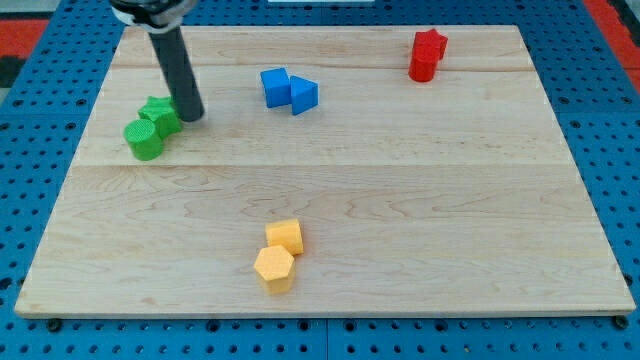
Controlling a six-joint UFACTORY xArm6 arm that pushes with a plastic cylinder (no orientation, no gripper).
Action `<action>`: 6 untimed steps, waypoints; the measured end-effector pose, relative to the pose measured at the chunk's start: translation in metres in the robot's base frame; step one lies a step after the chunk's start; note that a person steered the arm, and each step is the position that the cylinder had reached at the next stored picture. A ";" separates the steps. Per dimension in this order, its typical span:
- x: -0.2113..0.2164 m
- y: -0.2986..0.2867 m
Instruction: Point your arm towards the top right of the board
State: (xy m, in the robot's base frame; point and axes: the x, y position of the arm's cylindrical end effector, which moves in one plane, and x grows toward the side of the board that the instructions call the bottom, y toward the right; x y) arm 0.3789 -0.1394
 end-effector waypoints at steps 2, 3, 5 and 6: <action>0.043 0.182; 0.004 0.309; -0.119 0.433; -0.132 0.417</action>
